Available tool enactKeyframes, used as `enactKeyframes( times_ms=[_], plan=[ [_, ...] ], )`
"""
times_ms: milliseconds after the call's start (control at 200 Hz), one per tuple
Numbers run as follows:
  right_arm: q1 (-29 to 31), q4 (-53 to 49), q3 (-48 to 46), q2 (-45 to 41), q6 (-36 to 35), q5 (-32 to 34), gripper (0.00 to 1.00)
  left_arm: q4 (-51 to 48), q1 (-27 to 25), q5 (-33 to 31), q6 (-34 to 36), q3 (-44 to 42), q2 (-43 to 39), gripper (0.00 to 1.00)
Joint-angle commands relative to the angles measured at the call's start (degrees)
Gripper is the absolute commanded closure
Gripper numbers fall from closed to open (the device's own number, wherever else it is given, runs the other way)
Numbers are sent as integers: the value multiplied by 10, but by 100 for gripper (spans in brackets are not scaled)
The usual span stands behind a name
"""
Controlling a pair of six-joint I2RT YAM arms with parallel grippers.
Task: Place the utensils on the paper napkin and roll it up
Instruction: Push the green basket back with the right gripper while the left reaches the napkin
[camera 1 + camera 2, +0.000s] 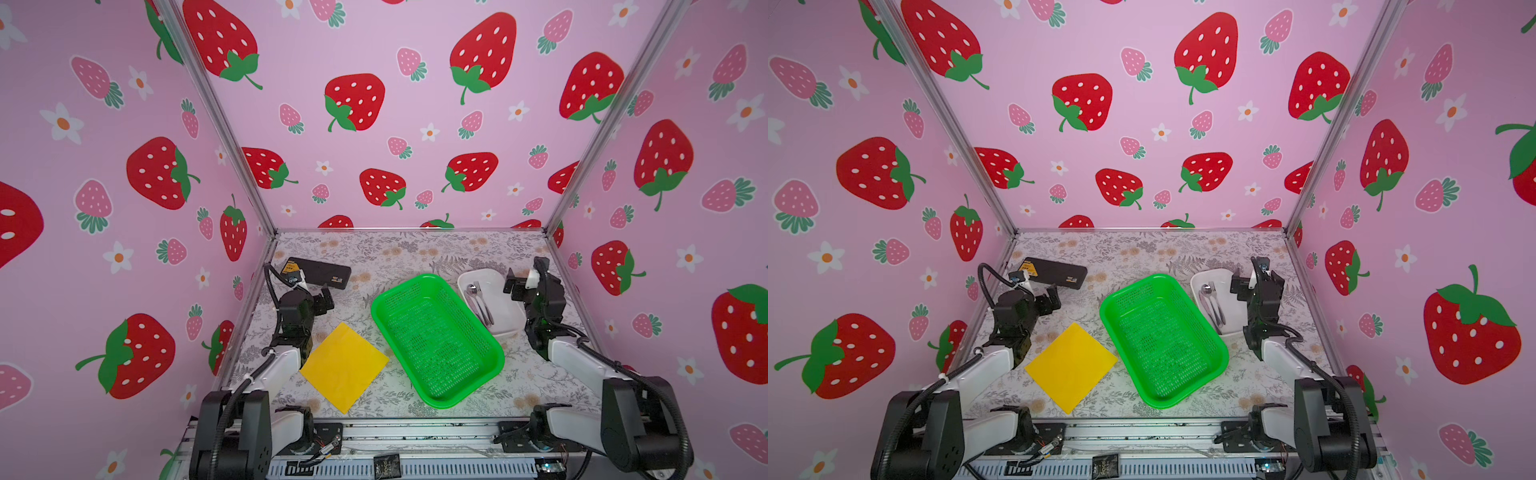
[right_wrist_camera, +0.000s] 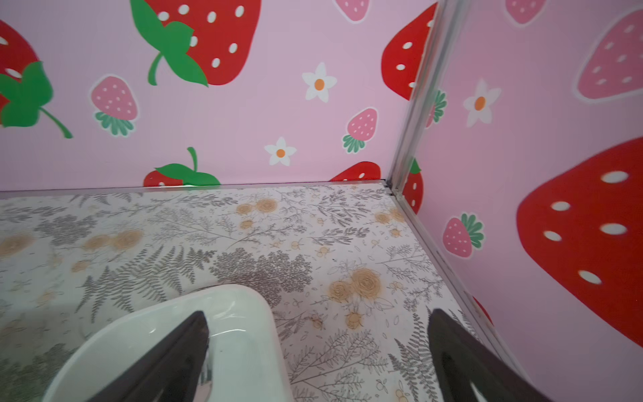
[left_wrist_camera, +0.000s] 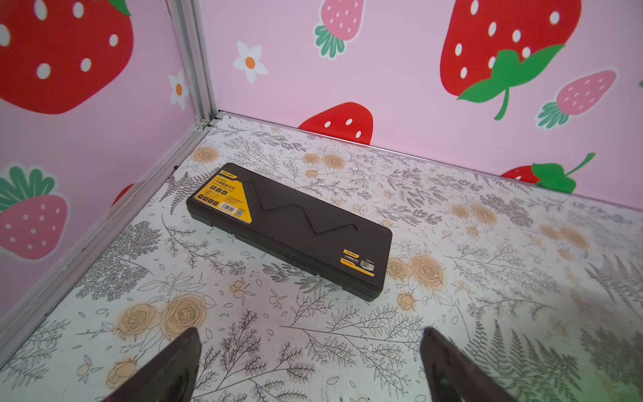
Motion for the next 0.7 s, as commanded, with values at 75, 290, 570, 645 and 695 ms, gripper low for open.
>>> enactKeyframes(
  times_ms=[75, 290, 570, 645, 695],
  plan=[
    [4, -250, 110, 21, 79, -316, 24, -161, 37, 69, -190, 45, -60, 1],
    [54, -442, 180, 71, 59, -365, 43, -187, 48, 348, -251, 69, -49, 9],
    [148, -586, 217, 123, 0, -287, 56, -329, -46, 374, -202, 97, -36, 12],
    [162, -601, 226, 140, -7, -267, 62, -329, -61, 364, -204, 95, -38, 12],
    [167, -607, 232, 149, -6, -257, 66, -332, -67, 353, -205, 95, -39, 12]
  ],
)
